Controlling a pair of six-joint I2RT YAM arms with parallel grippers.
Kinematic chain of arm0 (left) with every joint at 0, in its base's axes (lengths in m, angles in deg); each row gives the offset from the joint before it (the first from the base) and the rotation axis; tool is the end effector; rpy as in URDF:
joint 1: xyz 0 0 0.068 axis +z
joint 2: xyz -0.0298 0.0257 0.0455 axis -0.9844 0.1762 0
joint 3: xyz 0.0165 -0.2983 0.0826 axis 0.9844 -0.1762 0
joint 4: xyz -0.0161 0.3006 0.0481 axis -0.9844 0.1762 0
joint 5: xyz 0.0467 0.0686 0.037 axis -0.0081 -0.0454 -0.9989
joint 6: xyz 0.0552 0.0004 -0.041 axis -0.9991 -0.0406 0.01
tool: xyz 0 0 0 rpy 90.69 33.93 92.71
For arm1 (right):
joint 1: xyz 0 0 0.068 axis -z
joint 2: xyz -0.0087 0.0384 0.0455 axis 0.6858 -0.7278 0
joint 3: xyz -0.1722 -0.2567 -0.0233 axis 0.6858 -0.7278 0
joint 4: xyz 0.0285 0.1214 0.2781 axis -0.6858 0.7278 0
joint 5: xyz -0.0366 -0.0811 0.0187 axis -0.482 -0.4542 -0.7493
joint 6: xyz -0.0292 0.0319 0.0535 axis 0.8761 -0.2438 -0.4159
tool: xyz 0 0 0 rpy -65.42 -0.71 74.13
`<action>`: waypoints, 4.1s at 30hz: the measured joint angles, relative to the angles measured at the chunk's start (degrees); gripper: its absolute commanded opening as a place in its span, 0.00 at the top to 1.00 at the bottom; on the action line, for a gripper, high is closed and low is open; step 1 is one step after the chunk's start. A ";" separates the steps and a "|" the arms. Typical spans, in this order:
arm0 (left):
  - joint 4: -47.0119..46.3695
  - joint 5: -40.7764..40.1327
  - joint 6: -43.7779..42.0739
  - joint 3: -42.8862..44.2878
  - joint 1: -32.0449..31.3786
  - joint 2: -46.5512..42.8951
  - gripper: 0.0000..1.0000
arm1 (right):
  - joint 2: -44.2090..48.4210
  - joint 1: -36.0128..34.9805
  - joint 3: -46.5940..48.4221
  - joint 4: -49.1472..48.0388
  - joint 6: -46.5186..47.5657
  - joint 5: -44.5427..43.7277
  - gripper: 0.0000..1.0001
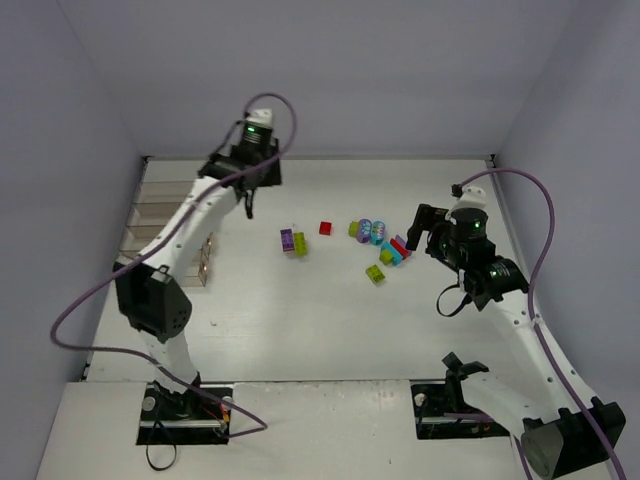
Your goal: Sort the legos into containers by color
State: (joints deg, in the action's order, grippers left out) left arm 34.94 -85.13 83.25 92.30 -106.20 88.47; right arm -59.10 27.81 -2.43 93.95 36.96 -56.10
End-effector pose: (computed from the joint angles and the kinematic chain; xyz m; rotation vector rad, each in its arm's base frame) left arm 0.4435 -0.2115 0.4022 -0.0443 2.1770 -0.3694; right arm 0.2548 0.0656 0.3635 0.0975 1.8752 0.3189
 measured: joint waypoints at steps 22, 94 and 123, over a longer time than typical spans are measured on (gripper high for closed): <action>-1.62 9.05 -16.90 11.76 34.77 24.94 0.78 | -2.91 0.00 0.00 0.09 1.79 2.54 0.00; -9.14 3.45 -9.05 -8.96 14.75 -0.57 1.00 | -4.26 -0.04 0.07 -0.24 1.68 4.35 0.00; -11.10 6.60 -15.06 -15.72 31.39 8.00 0.36 | -4.46 -0.04 -2.03 -2.36 1.90 6.95 0.00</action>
State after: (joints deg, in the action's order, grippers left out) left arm 23.84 -78.53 68.19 76.58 -74.81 96.47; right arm -63.56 27.77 -4.46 91.59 38.86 -49.15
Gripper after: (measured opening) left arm 0.631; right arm 0.999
